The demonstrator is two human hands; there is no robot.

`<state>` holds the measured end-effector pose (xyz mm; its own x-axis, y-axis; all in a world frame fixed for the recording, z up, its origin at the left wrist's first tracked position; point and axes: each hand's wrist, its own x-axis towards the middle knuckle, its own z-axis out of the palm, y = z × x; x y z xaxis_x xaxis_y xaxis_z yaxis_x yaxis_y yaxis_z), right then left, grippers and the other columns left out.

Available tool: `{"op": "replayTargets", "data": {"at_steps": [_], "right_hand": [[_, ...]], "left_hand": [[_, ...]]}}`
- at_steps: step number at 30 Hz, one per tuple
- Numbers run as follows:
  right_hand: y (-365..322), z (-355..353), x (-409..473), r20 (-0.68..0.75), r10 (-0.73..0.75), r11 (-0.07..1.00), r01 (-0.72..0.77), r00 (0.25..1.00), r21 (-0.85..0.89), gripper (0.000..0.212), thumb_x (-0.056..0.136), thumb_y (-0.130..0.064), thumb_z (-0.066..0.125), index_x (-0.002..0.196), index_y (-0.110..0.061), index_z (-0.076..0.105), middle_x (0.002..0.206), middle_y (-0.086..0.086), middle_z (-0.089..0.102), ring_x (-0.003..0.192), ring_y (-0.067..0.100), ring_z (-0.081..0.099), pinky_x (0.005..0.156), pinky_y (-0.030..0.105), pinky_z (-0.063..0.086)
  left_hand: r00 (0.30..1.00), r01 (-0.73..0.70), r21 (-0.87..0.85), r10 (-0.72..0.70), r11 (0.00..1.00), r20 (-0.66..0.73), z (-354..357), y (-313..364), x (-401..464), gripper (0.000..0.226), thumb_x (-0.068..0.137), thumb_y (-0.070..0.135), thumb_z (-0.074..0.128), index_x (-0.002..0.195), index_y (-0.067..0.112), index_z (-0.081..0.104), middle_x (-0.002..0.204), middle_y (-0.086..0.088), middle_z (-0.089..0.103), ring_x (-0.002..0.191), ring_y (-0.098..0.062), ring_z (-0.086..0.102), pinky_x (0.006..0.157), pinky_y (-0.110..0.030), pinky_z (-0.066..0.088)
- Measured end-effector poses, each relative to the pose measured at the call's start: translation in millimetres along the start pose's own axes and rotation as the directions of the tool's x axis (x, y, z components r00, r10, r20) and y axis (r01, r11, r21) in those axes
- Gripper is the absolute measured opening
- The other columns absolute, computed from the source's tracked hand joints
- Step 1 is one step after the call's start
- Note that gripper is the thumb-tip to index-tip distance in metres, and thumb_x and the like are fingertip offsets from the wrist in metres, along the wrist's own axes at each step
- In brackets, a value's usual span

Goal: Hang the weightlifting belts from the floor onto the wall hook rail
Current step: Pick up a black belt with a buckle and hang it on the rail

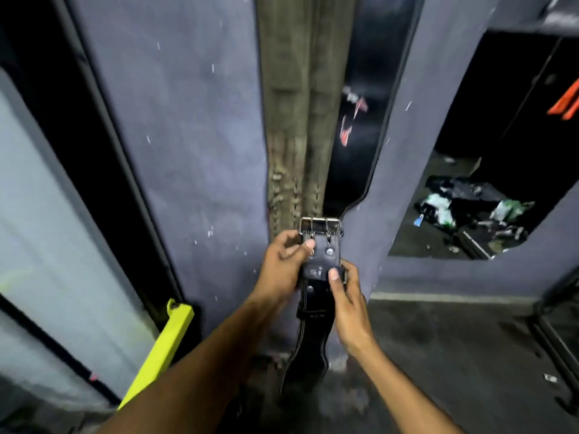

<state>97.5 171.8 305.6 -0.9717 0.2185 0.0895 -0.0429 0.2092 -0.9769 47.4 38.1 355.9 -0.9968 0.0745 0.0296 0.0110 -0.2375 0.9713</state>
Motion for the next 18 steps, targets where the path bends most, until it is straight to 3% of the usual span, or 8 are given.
{"op": "replayTargets", "data": {"at_steps": [3,4,7,8,10,13,16,18], "right_hand": [[-76.9,-18.2,14.8,-0.032,-0.136,0.990,0.138,0.990,0.042,0.032,0.103,-0.054,0.049,0.132,-0.040,0.052,0.115,-0.012,0.073,0.109,0.007,0.070,0.099,0.035,0.055],[-103.1,-22.5,18.0,-0.032,-0.182,0.982,0.183,0.983,0.050,0.035,0.104,-0.053,0.050,0.135,-0.038,0.052,0.111,-0.010,0.073,0.107,0.006,0.071,0.099,0.035,0.055],[-176.9,-31.2,27.9,-0.033,-0.294,0.954,0.296,0.955,0.053,0.036,0.106,-0.043,0.051,0.139,-0.031,0.051,0.100,-0.018,0.068,0.095,-0.018,0.064,0.091,0.009,0.048],[-201.1,-32.2,30.9,-0.041,-0.321,0.945,0.323,0.946,0.054,0.034,0.106,-0.042,0.052,0.137,-0.029,0.053,0.103,-0.018,0.068,0.095,-0.020,0.062,0.093,0.008,0.047],[-242.3,-30.5,34.2,-0.052,-0.367,0.929,0.369,0.929,0.028,0.029,0.105,-0.042,0.055,0.130,-0.028,0.061,0.111,-0.011,0.074,0.102,-0.007,0.068,0.101,0.025,0.051],[-288.2,-22.9,36.2,-0.056,-0.443,0.896,0.441,0.895,-0.044,0.022,0.101,-0.040,0.061,0.117,-0.029,0.070,0.100,0.008,0.078,0.093,0.019,0.073,0.097,0.047,0.055],[-327.4,-16.7,28.2,-0.099,-0.516,0.851,0.495,0.851,-0.178,0.033,0.100,-0.033,0.063,0.132,-0.027,0.066,0.111,-0.002,0.078,0.101,0.012,0.070,0.098,0.035,0.055],[-347.0,-13.4,24.7,-0.127,-0.576,0.806,0.536,0.807,-0.249,0.040,0.102,-0.032,0.062,0.141,-0.025,0.061,0.123,-0.003,0.075,0.114,0.010,0.068,0.099,0.027,0.052]], "left_hand": [[0.993,-0.120,-0.020,0.120,0.993,-0.008,14.2,75.4,1.2,0.027,0.098,0.009,0.066,0.121,0.011,0.053,0.083,0.000,0.079,0.074,-0.011,0.072,0.072,-0.030,0.058],[0.989,-0.151,-0.027,0.150,0.988,-0.007,16.9,98.5,0.9,0.035,0.097,0.009,0.067,0.127,0.012,0.051,0.089,-0.005,0.079,0.077,-0.015,0.071,0.073,-0.031,0.058],[0.965,-0.252,-0.043,0.255,0.967,0.058,23.1,157.0,-0.6,0.044,0.097,0.005,0.065,0.135,0.017,0.046,0.096,-0.019,0.076,0.081,-0.020,0.072,0.072,-0.027,0.060],[0.955,-0.280,-0.051,0.284,0.959,0.082,24.5,176.4,-2.2,0.044,0.098,0.004,0.064,0.135,0.017,0.047,0.096,-0.018,0.077,0.081,-0.018,0.074,0.075,-0.026,0.060],[0.940,-0.319,-0.065,0.324,0.946,0.104,24.1,209.6,-4.0,0.040,0.098,0.005,0.065,0.134,0.015,0.052,0.095,-0.014,0.078,0.082,-0.016,0.075,0.080,-0.027,0.061],[0.937,-0.334,-0.078,0.340,0.939,0.083,16.9,247.9,-3.6,0.038,0.098,0.006,0.064,0.134,0.010,0.055,0.096,-0.014,0.079,0.084,-0.019,0.075,0.087,-0.037,0.060],[0.931,-0.347,-0.076,0.353,0.935,0.089,10.0,275.7,-5.2,0.041,0.098,0.004,0.063,0.138,0.005,0.053,0.111,-0.028,0.074,0.097,-0.030,0.070,0.100,-0.051,0.054],[0.921,-0.370,-0.085,0.377,0.925,0.098,9.1,291.9,-7.0,0.043,0.098,0.004,0.063,0.139,0.006,0.051,0.117,-0.030,0.072,0.100,-0.032,0.069,0.102,-0.053,0.053]]}}
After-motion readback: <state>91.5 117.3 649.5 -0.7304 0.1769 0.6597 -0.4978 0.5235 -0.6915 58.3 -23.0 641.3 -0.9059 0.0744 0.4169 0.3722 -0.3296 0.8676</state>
